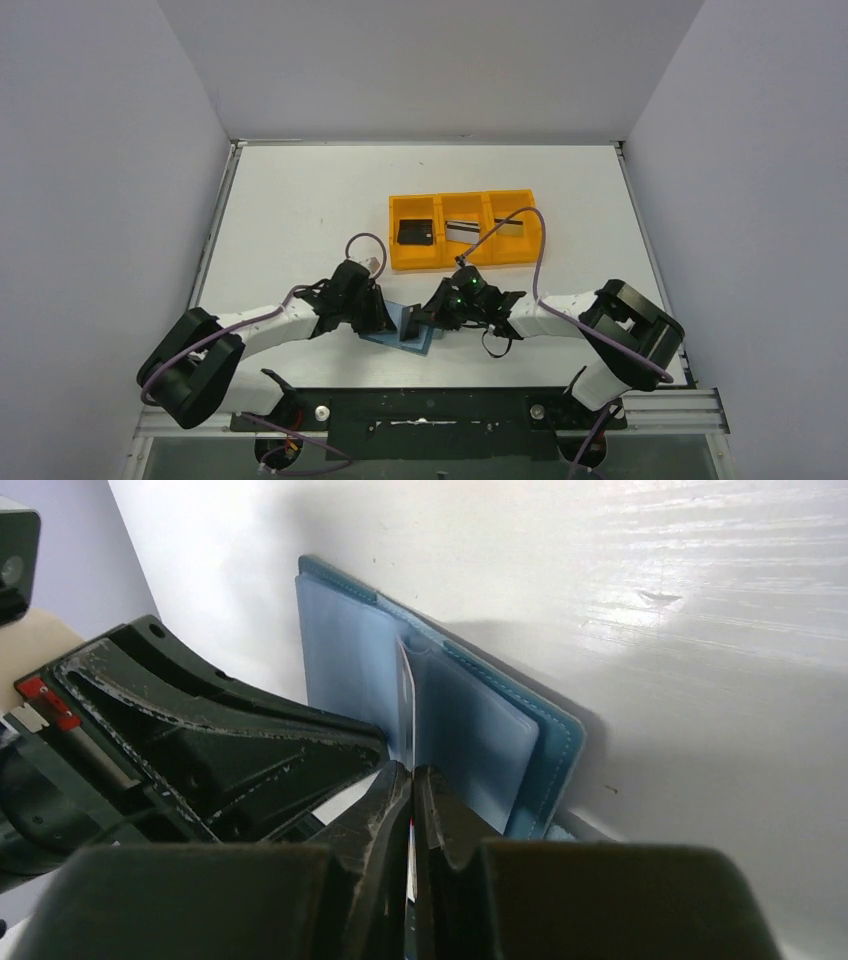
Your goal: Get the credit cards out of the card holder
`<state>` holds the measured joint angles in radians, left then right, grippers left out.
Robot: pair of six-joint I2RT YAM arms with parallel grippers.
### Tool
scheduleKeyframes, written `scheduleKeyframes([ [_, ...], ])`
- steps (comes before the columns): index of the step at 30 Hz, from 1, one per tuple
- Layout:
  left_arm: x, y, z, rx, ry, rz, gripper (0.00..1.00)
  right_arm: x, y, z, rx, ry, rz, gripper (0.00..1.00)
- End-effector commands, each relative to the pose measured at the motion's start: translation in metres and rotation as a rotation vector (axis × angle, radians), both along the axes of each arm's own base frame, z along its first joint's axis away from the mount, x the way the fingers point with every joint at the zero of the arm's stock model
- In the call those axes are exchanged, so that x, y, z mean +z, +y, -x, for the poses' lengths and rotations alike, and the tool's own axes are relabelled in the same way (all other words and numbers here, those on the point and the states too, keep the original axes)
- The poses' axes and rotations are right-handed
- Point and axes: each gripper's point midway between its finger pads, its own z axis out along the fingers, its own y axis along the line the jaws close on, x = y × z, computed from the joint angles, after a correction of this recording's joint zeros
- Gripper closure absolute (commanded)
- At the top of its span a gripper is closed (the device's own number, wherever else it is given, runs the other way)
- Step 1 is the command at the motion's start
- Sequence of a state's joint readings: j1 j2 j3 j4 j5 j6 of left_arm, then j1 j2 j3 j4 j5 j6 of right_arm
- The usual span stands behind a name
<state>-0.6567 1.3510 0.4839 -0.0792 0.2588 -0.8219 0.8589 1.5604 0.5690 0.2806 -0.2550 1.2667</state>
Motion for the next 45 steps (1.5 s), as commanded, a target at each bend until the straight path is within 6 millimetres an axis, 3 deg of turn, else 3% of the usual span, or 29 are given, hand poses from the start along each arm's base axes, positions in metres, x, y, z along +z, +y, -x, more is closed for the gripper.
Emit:
scheduleKeyframes([
  [1, 0.015, 0.017, -0.022, 0.06, -0.092, -0.106, 0.88, 0.017, -0.007, -0.013, -0.005, -0.083, 0.055, 1.0],
  [7, 0.047, 0.009, -0.037, 0.087, -0.156, -0.058, 0.77, 0.017, -0.008, -0.013, 0.021, -0.088, 0.086, 1.0],
  [11, 0.06, 0.018, -0.042, 0.112, -0.193, -0.078, 0.68, 0.019, -0.004, -0.013, 0.021, -0.085, 0.059, 1.0],
  [16, 0.064, 0.066, -0.056, 0.269, -0.198, -0.196, 0.63, 0.02, -0.003, -0.013, 0.039, -0.071, 0.092, 1.0],
  [19, 0.065, 0.076, -0.061, 0.307, -0.191, -0.095, 0.63, 0.017, 0.002, -0.011, 0.094, -0.064, 0.102, 1.0],
  [25, 0.054, 0.059, -0.044, 0.238, -0.144, 0.03, 0.63, 0.01, 0.01, -0.011, 0.193, -0.058, 0.163, 1.0],
  [33, 0.054, 0.051, -0.034, 0.222, -0.141, 0.107, 0.63, 0.018, 0.01, -0.019, 0.234, -0.076, 0.222, 1.0],
  [39, 0.078, 0.034, -0.04, 0.194, -0.208, 0.173, 0.63, 0.017, 0.015, -0.014, 0.264, -0.061, 0.2, 1.0],
  [43, 0.106, 0.006, -0.048, 0.166, -0.281, 0.209, 0.65, 0.023, 0.021, -0.014, 0.297, -0.092, 0.164, 1.0],
  [45, 0.102, -0.007, -0.048, 0.146, -0.265, 0.222, 0.68, 0.02, 0.019, -0.016, 0.297, -0.089, 0.177, 1.0],
])
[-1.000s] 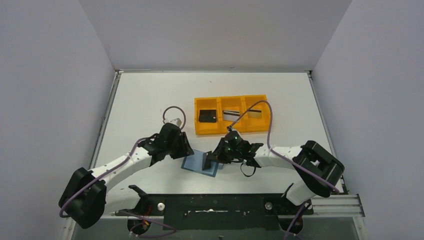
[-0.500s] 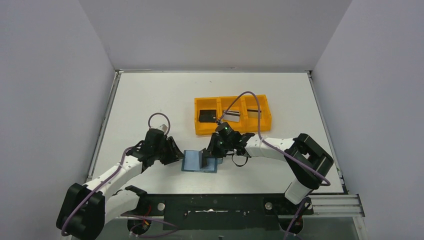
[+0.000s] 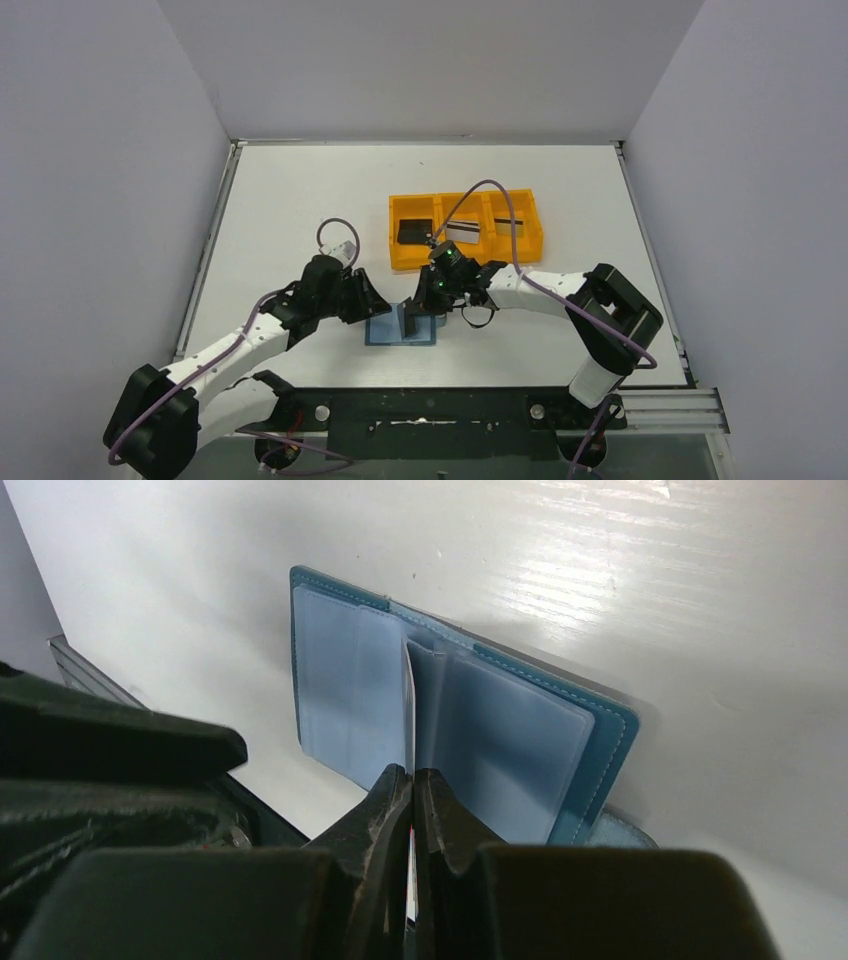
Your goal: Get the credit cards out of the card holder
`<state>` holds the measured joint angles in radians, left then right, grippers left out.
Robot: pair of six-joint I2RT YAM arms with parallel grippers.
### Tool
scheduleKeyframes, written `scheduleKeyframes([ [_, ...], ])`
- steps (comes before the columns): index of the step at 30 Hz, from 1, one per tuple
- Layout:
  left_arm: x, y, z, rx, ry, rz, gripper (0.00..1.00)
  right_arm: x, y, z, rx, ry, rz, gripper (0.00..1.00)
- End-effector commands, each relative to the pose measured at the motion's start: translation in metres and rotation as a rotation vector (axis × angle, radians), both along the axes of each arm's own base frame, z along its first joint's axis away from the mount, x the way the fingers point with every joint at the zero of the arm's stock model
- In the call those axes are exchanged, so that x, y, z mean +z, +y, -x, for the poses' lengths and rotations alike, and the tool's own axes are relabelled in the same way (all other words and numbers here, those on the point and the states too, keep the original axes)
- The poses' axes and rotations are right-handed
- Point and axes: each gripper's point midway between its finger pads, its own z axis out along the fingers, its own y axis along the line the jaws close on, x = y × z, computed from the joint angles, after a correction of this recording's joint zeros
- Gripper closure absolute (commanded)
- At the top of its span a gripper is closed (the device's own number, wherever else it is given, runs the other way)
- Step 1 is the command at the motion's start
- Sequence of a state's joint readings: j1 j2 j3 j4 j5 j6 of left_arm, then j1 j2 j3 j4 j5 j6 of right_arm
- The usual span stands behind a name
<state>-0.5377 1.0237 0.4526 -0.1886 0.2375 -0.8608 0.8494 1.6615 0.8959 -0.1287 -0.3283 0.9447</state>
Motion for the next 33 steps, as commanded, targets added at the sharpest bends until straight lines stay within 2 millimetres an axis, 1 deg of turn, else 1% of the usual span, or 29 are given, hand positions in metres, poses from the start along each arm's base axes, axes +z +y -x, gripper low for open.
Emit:
scheduleKeyframes([
  [1, 0.04, -0.04, -0.026, -0.022, -0.123, 0.114, 0.75, 0.008, 0.006, -0.006, 0.033, -0.033, -0.025, 1.0],
  [2, 0.031, -0.043, -0.025, -0.022, -0.101, 0.114, 0.82, 0.007, 0.006, -0.006, 0.03, -0.029, -0.027, 1.0],
  [3, 0.024, -0.044, -0.025, -0.014, -0.083, 0.119, 0.86, 0.005, 0.006, -0.006, 0.025, -0.025, -0.031, 1.0],
  [4, 0.018, -0.046, -0.024, -0.004, -0.068, 0.12, 0.88, 0.004, 0.006, -0.006, 0.013, -0.019, -0.036, 1.0],
  [6, 0.004, -0.043, -0.024, 0.021, -0.04, 0.089, 0.9, 0.004, 0.005, -0.006, -0.01, -0.017, -0.042, 1.0],
  [9, -0.02, -0.034, -0.017, 0.041, 0.005, 0.018, 0.93, 0.006, 0.002, -0.007, -0.031, -0.029, -0.042, 1.0],
  [13, -0.046, -0.03, -0.002, 0.0, 0.064, -0.028, 0.97, 0.009, 0.001, -0.007, -0.029, -0.025, -0.06, 1.0],
  [16, -0.065, -0.02, 0.008, 0.002, 0.111, -0.081, 1.0, 0.008, 0.0, -0.005, -0.025, -0.014, -0.058, 1.0],
  [18, -0.075, -0.009, 0.012, 0.029, 0.136, -0.136, 1.0, 0.007, -0.003, -0.005, -0.031, -0.011, -0.043, 0.99],
  [21, -0.081, 0.006, 0.014, 0.066, 0.139, -0.2, 1.0, 0.007, -0.008, -0.004, -0.043, -0.013, -0.031, 0.9],
  [24, -0.079, 0.008, 0.015, 0.067, 0.129, -0.202, 1.0, 0.011, -0.006, -0.003, -0.059, -0.01, -0.077, 0.8],
  [26, -0.078, 0.007, 0.015, 0.06, 0.128, -0.199, 1.0, 0.012, -0.004, -0.001, -0.057, -0.005, -0.098, 0.78],
  [28, -0.078, 0.006, 0.014, 0.056, 0.129, -0.195, 1.0, 0.011, -0.003, -0.001, -0.056, -0.002, -0.101, 0.78],
  [33, -0.076, 0.004, 0.014, 0.05, 0.127, -0.19, 1.0, 0.013, -0.002, 0.0, -0.058, -0.01, -0.117, 0.92],
])
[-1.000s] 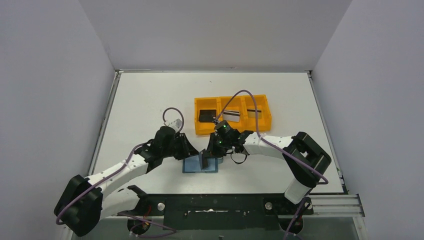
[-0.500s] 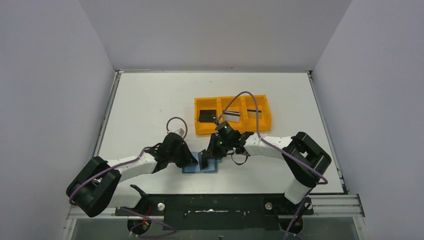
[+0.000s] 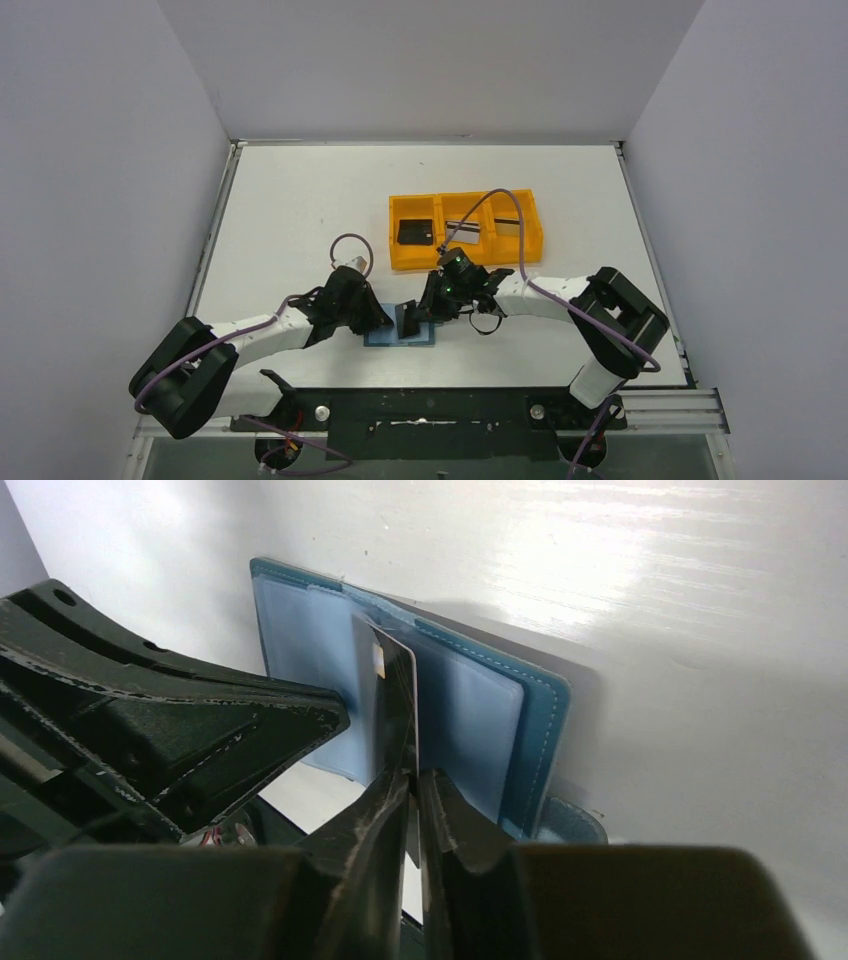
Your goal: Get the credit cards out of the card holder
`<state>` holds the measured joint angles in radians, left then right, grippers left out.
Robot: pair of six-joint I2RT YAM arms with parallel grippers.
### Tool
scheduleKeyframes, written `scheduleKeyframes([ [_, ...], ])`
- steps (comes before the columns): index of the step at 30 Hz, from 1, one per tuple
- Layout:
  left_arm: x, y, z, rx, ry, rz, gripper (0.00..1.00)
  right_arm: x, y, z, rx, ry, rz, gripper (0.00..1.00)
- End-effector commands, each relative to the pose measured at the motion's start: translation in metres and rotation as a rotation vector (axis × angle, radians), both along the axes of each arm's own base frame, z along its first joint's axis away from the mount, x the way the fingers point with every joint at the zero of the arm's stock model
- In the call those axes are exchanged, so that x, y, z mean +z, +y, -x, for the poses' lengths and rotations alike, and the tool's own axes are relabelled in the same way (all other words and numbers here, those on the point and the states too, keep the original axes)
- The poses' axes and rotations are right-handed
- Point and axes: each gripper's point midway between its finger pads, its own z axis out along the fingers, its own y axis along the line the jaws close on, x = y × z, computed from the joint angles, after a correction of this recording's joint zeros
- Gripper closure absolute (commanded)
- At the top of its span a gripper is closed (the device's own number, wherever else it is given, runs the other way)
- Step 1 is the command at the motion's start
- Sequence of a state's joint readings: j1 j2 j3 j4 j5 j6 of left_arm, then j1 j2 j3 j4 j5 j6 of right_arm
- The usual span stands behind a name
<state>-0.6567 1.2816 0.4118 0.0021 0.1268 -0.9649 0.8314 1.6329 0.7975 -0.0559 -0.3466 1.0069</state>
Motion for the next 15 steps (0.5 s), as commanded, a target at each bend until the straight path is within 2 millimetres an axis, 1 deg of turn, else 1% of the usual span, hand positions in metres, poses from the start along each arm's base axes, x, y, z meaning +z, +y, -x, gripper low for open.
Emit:
scheduleKeyframes([
  [1, -0.019, 0.022, 0.009, 0.014, 0.029, -0.11, 1.0, 0.026, 0.011, -0.008, -0.009, -0.059, -0.097, 0.94],
  [3, -0.018, 0.022, 0.009, 0.016, 0.027, -0.108, 1.0, 0.028, 0.01, -0.007, -0.014, -0.059, -0.107, 0.96],
  [4, -0.018, 0.022, 0.009, 0.016, 0.026, -0.106, 1.0, 0.029, 0.011, -0.008, -0.014, -0.061, -0.112, 0.94],
  [7, -0.017, 0.021, 0.009, 0.014, 0.023, -0.095, 1.0, 0.03, 0.014, -0.006, -0.006, -0.053, -0.135, 0.84],
  [9, -0.015, 0.019, 0.009, 0.011, 0.019, -0.088, 1.0, 0.027, 0.018, -0.006, -0.001, -0.043, -0.142, 0.83],
  [12, -0.015, 0.019, 0.009, 0.011, 0.022, -0.09, 1.0, 0.021, 0.017, -0.008, -0.021, -0.04, -0.116, 0.85],
  [15, -0.015, 0.02, 0.009, 0.014, 0.024, -0.091, 1.0, 0.02, 0.01, -0.01, -0.048, -0.05, -0.094, 0.94],
])
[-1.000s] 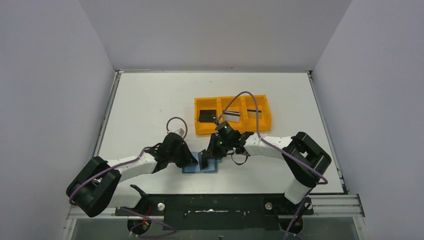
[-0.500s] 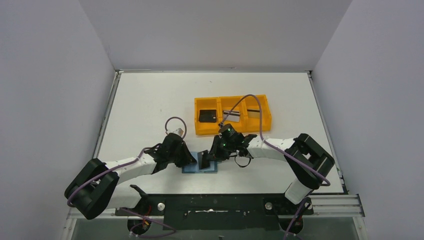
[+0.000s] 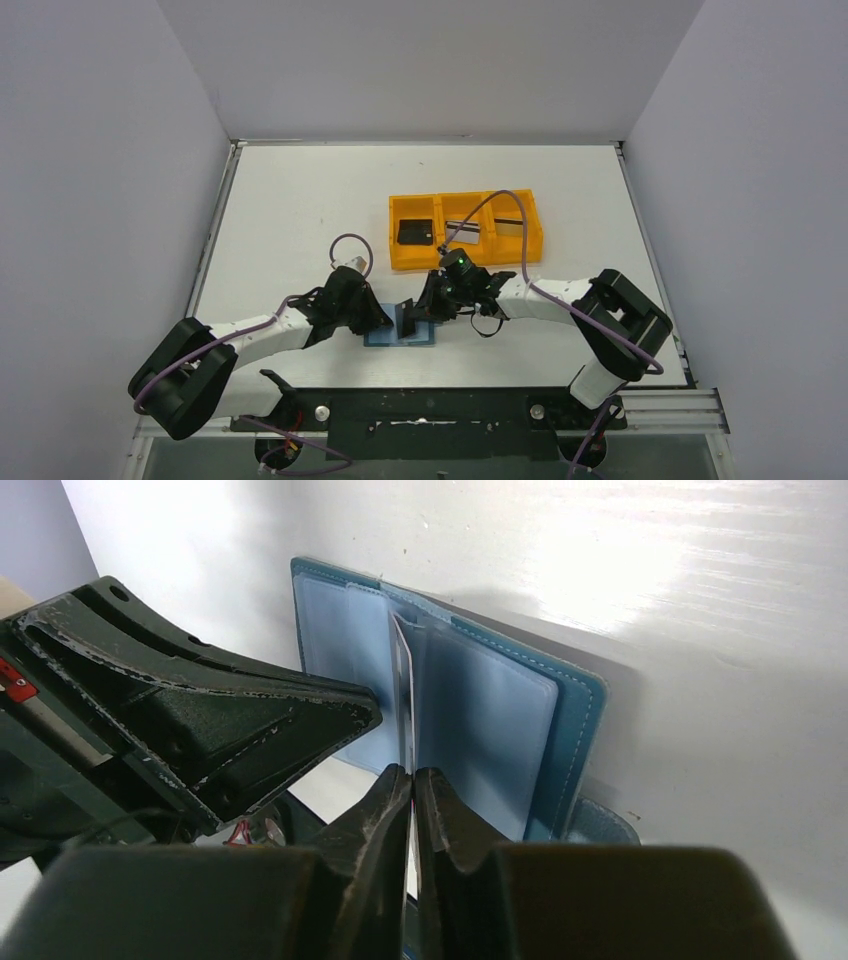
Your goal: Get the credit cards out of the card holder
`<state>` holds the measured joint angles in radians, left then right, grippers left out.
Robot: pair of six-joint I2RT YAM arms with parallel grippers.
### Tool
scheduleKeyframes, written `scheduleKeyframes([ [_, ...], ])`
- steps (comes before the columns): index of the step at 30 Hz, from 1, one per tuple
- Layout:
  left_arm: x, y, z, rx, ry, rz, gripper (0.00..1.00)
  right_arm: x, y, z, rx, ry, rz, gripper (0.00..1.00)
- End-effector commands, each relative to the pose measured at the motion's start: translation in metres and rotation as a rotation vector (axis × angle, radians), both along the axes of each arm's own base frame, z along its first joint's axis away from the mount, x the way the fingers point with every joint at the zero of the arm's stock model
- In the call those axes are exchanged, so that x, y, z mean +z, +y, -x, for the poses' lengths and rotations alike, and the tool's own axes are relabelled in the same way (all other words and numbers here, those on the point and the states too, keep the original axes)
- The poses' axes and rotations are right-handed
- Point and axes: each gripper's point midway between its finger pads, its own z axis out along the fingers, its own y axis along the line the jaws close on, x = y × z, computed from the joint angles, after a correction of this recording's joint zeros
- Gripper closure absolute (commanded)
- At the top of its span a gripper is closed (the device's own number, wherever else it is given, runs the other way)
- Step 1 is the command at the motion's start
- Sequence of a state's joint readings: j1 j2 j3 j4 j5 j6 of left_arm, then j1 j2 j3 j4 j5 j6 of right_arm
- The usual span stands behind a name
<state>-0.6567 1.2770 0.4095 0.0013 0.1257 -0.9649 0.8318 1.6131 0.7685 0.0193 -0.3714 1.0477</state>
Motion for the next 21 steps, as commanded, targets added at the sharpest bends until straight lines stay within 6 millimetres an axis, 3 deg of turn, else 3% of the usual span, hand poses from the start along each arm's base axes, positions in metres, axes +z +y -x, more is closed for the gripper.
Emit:
scheduleKeyframes([
  [1, -0.015, 0.019, 0.009, 0.013, 0.024, -0.09, 1.0, 0.011, 0.0, -0.011, -0.048, -0.052, -0.016, 0.97],
  [11, -0.007, 0.015, 0.006, 0.008, 0.001, -0.064, 1.0, 0.008, -0.011, -0.008, -0.048, -0.055, 0.006, 1.0],
  [19, -0.005, 0.009, 0.005, -0.019, 0.001, -0.048, 1.0, 0.008, 0.006, -0.014, -0.081, -0.042, -0.065, 0.78],
  [21, -0.005, 0.009, 0.006, -0.02, 0.001, -0.048, 1.0, 0.006, 0.009, -0.015, -0.075, -0.036, -0.072, 0.76],
])
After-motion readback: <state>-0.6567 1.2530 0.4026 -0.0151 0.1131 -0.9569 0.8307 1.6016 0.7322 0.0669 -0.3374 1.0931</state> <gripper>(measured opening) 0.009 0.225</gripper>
